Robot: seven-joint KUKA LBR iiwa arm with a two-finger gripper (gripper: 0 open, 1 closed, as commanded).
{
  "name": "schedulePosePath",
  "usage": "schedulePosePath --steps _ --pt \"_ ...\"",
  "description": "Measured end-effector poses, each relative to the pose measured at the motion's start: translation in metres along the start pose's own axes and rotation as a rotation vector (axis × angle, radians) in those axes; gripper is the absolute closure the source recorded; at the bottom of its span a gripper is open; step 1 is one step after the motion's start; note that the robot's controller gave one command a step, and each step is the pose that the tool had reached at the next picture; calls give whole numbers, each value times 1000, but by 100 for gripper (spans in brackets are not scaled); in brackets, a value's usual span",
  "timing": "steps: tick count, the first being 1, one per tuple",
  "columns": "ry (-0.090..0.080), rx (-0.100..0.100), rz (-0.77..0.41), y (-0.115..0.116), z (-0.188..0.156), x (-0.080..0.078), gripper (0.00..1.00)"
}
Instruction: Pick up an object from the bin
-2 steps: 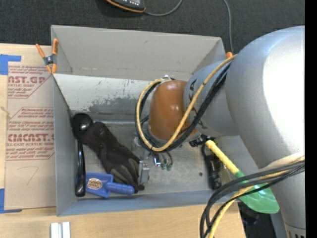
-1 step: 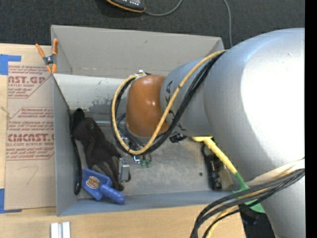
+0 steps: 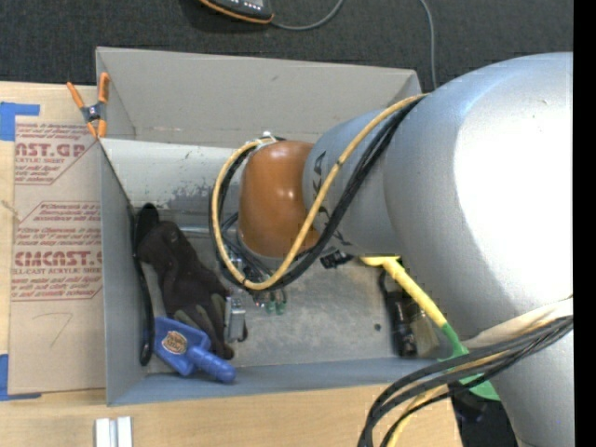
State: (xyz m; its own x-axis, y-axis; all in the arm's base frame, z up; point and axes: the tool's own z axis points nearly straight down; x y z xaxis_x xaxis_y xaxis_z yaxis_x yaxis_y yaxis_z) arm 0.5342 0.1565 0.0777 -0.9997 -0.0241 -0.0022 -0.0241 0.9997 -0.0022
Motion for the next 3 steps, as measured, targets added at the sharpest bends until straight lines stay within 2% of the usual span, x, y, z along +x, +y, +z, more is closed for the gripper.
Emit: schedulePosePath --steps 1,2,3 --pt "0 -1 -76 70 8 23 100" --pt "-1 -1 -76 70 8 23 100" --pt "9 3 -88 68 -17 31 100"
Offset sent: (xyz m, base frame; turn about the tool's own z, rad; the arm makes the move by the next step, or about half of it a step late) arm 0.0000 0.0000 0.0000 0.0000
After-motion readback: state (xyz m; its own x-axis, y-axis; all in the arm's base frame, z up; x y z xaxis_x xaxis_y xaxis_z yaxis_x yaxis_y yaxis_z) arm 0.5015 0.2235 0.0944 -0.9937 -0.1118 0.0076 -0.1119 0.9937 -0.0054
